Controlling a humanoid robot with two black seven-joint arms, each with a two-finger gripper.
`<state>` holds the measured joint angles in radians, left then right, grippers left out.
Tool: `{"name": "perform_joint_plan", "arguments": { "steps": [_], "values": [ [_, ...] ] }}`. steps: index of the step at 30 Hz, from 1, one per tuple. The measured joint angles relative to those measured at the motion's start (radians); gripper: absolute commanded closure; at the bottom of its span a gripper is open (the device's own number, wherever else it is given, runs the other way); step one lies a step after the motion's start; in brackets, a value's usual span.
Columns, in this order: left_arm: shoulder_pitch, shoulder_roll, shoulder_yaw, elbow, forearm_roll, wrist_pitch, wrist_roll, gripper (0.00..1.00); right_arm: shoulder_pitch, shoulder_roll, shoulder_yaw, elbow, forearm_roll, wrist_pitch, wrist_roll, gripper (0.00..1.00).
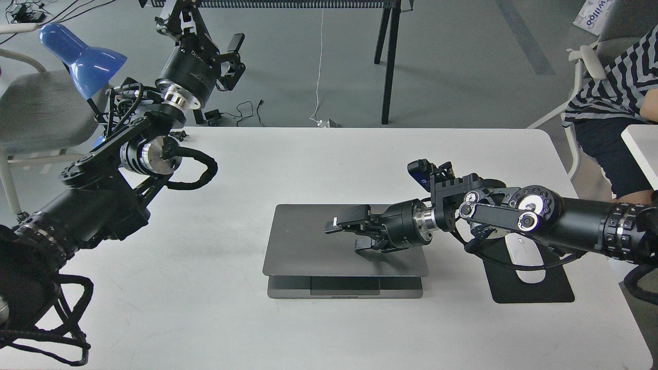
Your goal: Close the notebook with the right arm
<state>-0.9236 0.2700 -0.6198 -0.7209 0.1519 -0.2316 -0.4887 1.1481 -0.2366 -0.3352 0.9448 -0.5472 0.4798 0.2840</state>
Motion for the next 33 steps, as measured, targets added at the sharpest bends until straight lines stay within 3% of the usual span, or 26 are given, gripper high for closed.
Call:
{"name": "perform_joint_plan", "arguments": {
  "steps": [15,33],
  "values": [
    [0.000,0.000,-0.001,0.000,0.000,0.000,0.000,0.00,-0.029,0.021,-0.083,-0.001,-0.019,-0.034,-0.006,0.00],
    [0.000,0.000,-0.001,0.001,0.000,0.000,0.000,0.00,0.030,-0.014,-0.006,0.060,-0.012,-0.038,-0.005,0.00]
  ]
}}
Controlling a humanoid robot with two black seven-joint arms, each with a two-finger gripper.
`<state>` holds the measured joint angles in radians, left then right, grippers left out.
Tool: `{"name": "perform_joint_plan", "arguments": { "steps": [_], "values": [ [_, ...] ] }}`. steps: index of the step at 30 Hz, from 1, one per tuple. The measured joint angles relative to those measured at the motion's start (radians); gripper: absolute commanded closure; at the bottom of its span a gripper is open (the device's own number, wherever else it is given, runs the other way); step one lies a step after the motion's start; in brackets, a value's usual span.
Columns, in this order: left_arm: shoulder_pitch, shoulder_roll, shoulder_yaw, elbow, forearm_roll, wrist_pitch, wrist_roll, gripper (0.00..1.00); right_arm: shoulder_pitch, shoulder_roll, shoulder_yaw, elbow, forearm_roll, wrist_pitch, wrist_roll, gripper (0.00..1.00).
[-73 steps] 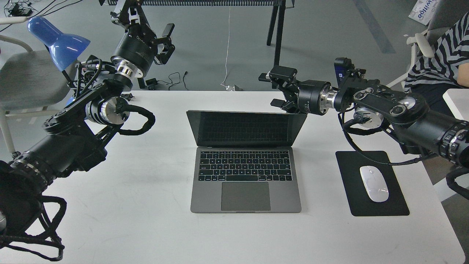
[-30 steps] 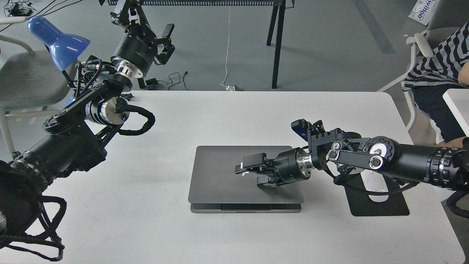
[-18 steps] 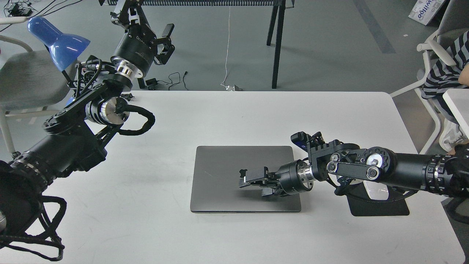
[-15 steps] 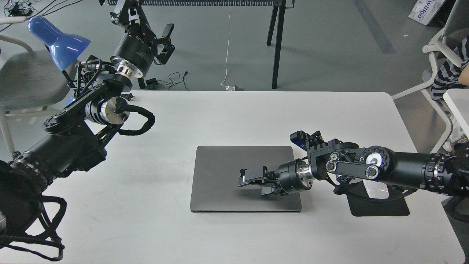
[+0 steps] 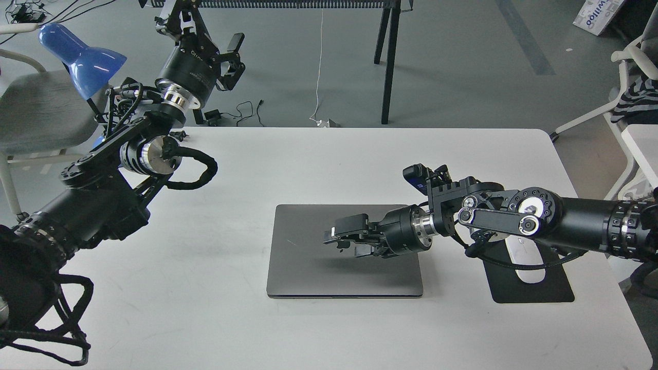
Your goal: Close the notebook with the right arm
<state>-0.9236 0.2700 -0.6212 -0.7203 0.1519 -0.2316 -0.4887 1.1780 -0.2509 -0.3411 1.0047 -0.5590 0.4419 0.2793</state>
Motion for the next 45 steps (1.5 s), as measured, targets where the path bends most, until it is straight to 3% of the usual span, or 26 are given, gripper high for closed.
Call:
{"name": "perform_joint_plan", "arguments": {
  "steps": [14,19,29,38,45],
  "values": [
    [0.000,-0.002,0.001,0.001,0.000,0.000,0.000,0.00,-0.062,-0.061,0.698,-0.146,0.021,-0.076,-0.002,0.00],
    [0.000,-0.002,0.002,0.001,0.000,0.000,0.000,0.00,-0.109,-0.059,0.886,-0.171,0.155,-0.085,-0.002,0.00],
    [-0.002,-0.002,0.002,0.001,0.000,0.000,0.000,0.00,-0.208,-0.085,0.997,-0.173,0.418,-0.070,0.000,0.00],
    [-0.002,-0.002,0.002,0.001,0.000,0.000,0.000,0.00,-0.309,-0.115,1.059,-0.171,0.462,0.032,0.003,0.00],
    [-0.002,-0.002,0.001,0.001,0.000,-0.001,0.000,0.00,-0.339,-0.117,1.082,-0.166,0.463,0.038,0.010,0.00]
  ]
}}
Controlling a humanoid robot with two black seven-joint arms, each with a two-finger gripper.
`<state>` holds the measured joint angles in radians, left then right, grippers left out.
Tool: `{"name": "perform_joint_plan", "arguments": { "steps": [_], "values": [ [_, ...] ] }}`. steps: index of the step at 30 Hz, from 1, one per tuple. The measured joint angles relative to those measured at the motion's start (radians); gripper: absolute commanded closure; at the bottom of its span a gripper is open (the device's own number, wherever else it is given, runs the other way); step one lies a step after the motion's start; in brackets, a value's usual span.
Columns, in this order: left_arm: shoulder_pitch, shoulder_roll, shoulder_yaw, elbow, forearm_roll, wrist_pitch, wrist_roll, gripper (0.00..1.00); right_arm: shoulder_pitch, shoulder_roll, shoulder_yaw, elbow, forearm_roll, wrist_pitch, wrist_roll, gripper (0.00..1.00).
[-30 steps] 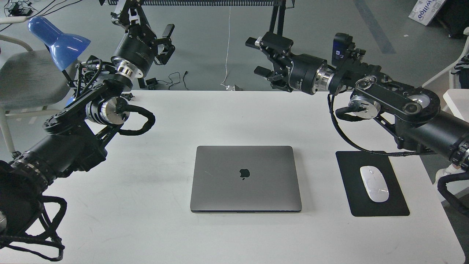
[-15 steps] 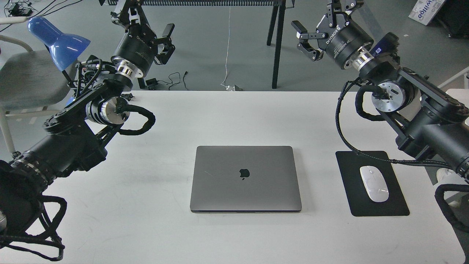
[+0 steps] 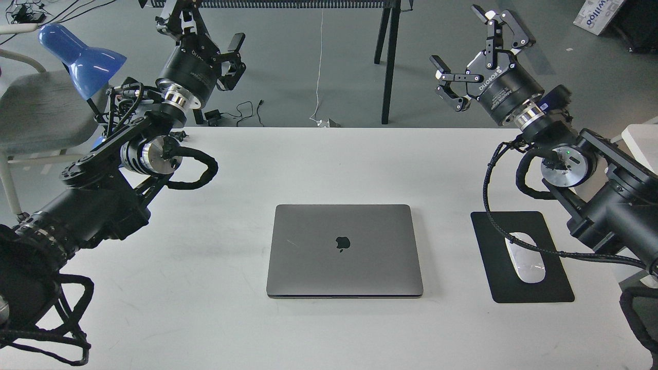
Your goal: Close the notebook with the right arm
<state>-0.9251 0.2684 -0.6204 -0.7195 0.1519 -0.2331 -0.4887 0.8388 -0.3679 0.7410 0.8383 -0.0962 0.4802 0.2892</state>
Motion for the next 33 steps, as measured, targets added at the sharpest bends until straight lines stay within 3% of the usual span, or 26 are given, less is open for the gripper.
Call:
{"name": "perform_joint_plan", "arguments": {
  "steps": [33],
  "values": [
    [0.000,0.000,-0.001,0.000,0.000,0.000,0.000,0.00,-0.003,0.011,0.052,0.008,0.000,-0.011,-0.001,0.00]
  ]
}}
